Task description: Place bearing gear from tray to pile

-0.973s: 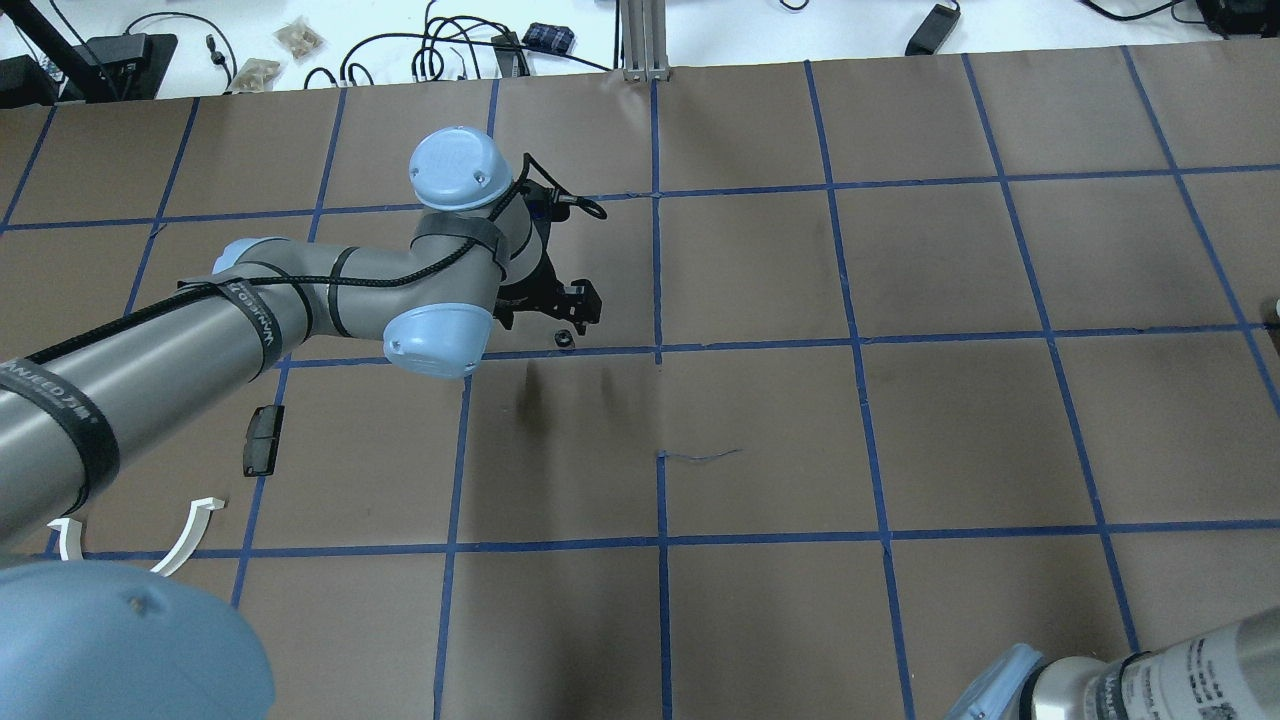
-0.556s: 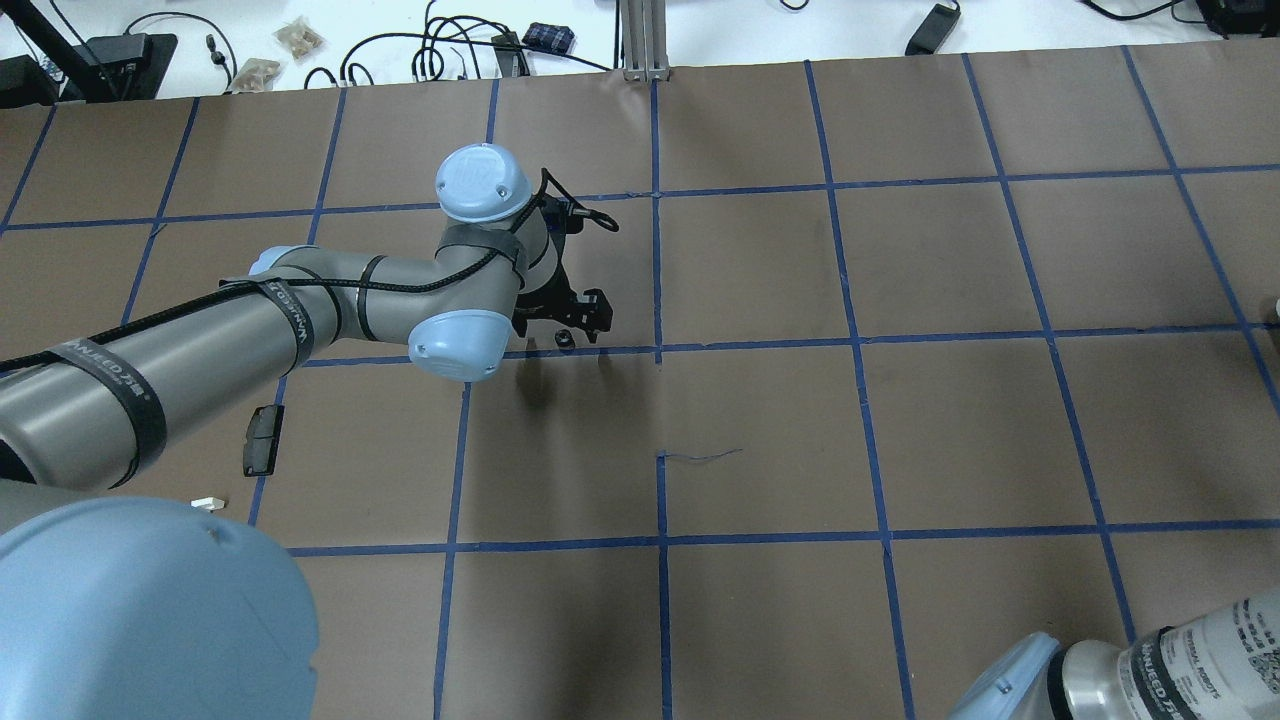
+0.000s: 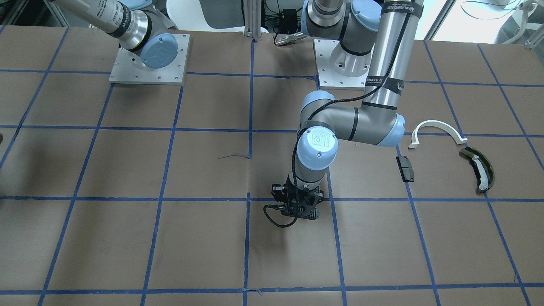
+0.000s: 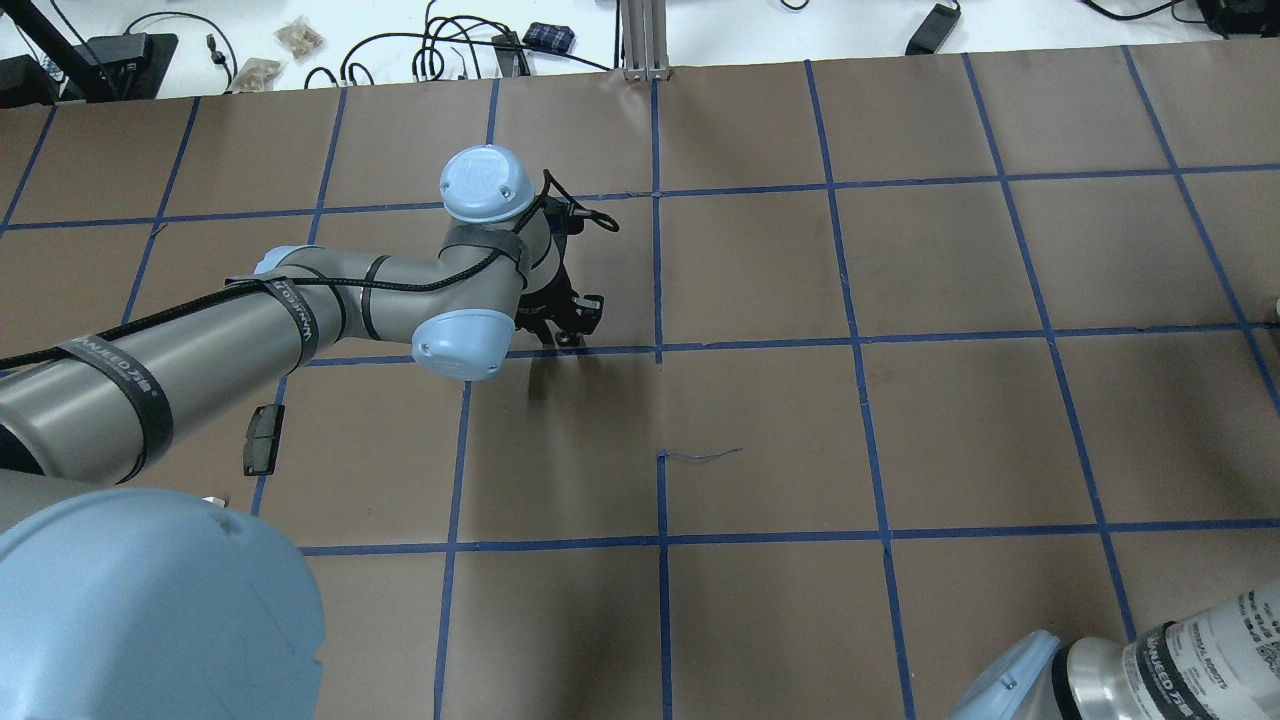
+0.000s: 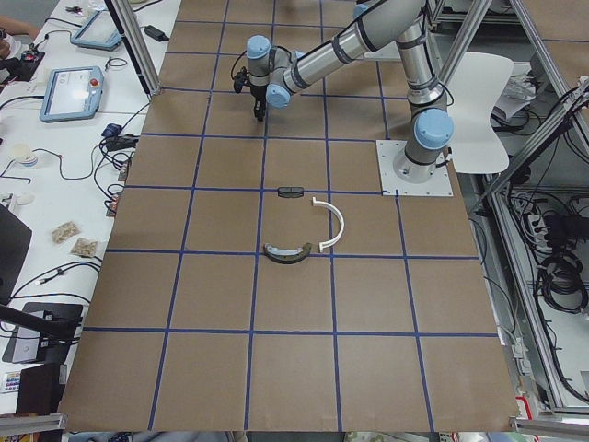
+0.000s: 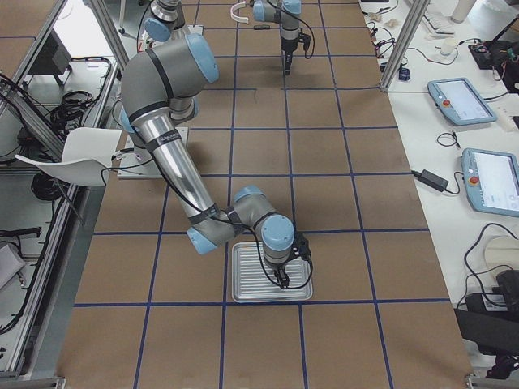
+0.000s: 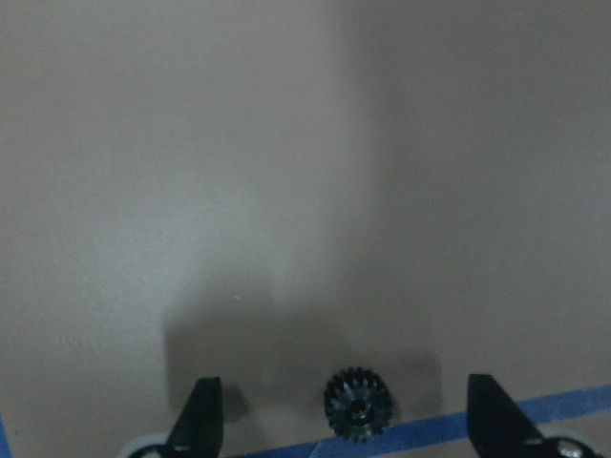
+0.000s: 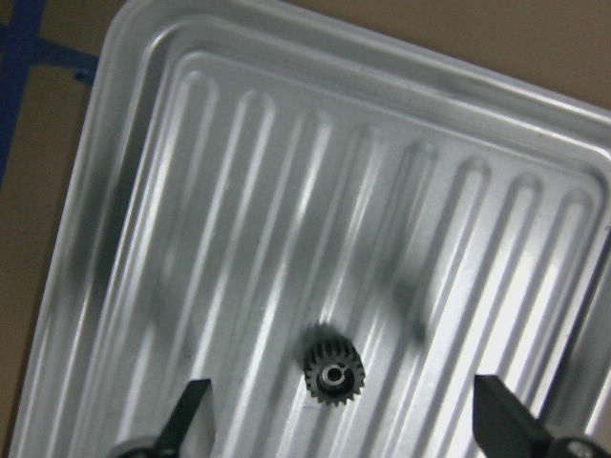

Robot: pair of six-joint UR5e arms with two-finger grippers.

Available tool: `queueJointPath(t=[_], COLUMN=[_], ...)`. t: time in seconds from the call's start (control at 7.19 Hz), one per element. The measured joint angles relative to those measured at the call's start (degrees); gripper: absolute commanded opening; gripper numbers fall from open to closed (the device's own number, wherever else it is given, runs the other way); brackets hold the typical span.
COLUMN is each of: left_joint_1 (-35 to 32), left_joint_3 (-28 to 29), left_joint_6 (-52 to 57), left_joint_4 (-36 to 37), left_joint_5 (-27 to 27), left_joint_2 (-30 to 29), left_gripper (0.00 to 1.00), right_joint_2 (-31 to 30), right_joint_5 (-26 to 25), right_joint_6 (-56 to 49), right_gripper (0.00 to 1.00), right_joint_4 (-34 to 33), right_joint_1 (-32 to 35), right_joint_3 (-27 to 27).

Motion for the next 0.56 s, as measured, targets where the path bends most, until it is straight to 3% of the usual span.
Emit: queueJointPath(t=[0.14,0.56], left_joint_1=[0.2,3.2], left_joint_3=[0.0,0.6], left_joint_6=[0.0,2.2], left_joint_4=[-0.5,-4.5], left_joint_5=[0.0,1.2], left_joint_2=[0.4,2.8], left_gripper=[0.0,0.0], right_joint_2=[0.4,0.9], right_joint_5=[-0.1,0.0], right_joint_6=[-0.1,-0.2], right_gripper=[0.78,0.78], right_joint_4=[-0.1,-0.9], right_joint_1=[0.0,0.0], right_joint_3=[0.0,0.0])
